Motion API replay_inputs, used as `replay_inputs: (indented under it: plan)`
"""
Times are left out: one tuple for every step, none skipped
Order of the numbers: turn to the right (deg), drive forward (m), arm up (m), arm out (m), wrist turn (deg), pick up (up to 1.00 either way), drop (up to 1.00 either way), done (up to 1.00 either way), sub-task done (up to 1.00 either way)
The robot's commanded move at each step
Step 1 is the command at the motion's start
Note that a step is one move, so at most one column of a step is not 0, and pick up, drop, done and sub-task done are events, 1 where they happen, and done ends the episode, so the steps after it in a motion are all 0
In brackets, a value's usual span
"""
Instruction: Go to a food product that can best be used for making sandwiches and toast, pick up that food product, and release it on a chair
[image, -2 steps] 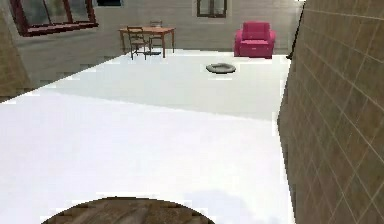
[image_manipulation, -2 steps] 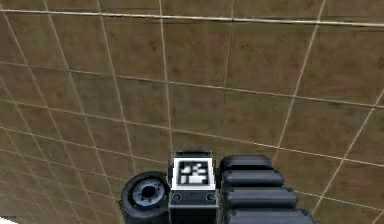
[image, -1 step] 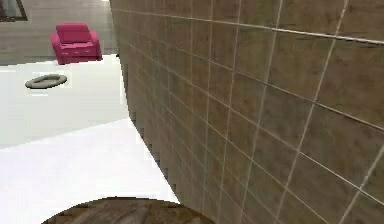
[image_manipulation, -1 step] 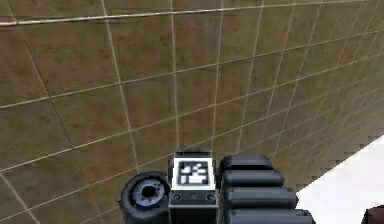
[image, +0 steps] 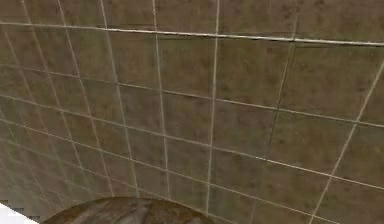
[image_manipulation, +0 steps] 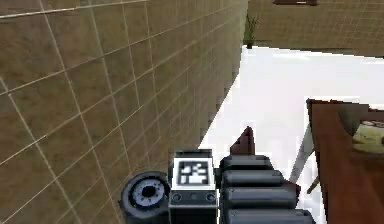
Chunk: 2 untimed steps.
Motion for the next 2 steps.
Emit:
replay_inputs:
  plan:
    - [-45.0, 0.0, 0.0, 0.0, 0.0, 0.0, 0.0, 0.0, 0.0]
    - [-45.0, 0.0, 0.0, 0.0, 0.0, 0.0, 0.0, 0.0, 0.0]
